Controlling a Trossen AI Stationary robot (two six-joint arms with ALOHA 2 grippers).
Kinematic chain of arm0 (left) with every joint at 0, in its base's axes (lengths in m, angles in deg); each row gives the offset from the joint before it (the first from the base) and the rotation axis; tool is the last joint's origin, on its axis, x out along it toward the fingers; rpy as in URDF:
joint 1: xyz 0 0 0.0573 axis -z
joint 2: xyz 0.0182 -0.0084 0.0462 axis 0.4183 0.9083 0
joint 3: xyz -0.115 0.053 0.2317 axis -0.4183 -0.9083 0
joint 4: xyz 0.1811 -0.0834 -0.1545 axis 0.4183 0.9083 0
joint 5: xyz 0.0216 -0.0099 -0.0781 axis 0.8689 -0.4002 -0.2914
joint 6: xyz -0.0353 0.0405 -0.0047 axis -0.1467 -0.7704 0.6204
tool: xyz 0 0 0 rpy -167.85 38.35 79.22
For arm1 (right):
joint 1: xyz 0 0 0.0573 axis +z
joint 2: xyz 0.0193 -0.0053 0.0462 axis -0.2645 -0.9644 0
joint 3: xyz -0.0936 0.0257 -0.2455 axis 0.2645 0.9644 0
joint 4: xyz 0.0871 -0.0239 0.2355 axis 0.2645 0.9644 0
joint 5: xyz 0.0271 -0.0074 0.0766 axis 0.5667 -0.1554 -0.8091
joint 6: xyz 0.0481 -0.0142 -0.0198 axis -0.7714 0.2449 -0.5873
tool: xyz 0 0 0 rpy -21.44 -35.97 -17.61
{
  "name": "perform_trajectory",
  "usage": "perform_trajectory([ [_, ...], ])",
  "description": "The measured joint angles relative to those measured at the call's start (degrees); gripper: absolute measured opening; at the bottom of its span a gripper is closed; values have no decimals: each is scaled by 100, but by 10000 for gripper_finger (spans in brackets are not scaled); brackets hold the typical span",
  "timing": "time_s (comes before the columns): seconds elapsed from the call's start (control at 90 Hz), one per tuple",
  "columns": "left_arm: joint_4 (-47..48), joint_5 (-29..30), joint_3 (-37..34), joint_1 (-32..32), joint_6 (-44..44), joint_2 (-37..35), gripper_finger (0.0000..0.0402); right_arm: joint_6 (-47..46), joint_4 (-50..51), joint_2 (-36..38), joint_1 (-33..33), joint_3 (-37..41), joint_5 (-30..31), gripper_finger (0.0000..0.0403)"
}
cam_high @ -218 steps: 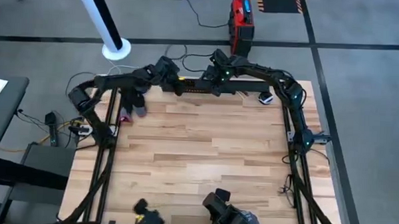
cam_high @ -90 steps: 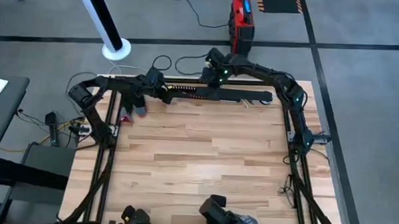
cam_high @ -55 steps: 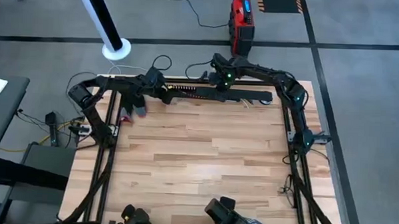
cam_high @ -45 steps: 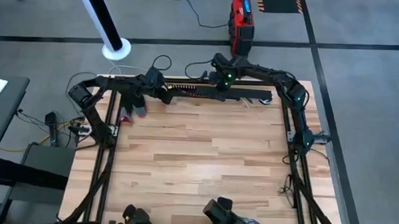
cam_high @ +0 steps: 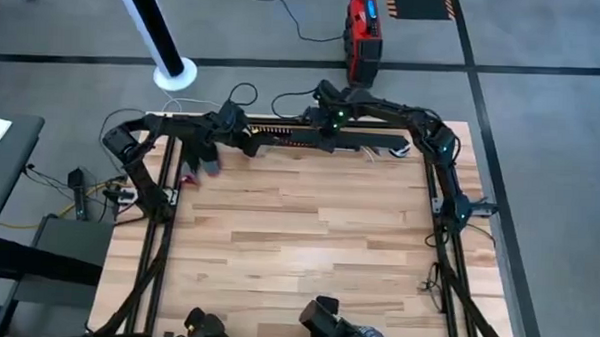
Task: Ziptie cables
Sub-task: Close the black cable duct
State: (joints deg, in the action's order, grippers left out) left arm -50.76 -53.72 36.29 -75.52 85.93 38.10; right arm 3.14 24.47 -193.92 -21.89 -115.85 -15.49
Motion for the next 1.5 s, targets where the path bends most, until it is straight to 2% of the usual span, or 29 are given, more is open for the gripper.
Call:
perform_trajectory([
  [0.244,4,-5,4,-6,-30,0,0,157,643,66,16,-766,13,0],
  [0.378,11,-9,5,-19,-32,0,0,264,1425,55,-38,-991,471,0],
  [0.533,31,-9,7,-23,-65,0,0,160,2071,56,-237,-901,1057,0],
  [0.689,42,-7,6,-25,-86,0,0,20,2052,57,-377,-602,1364,0],
  [0.889,45,-7,4,-27,-87,1,0,-40,1761,89,-407,-88,1360,0],
  [1.5,60,-20,146,-1,-264,-60,0,108,1011,85,-273,225,1121,0],
])
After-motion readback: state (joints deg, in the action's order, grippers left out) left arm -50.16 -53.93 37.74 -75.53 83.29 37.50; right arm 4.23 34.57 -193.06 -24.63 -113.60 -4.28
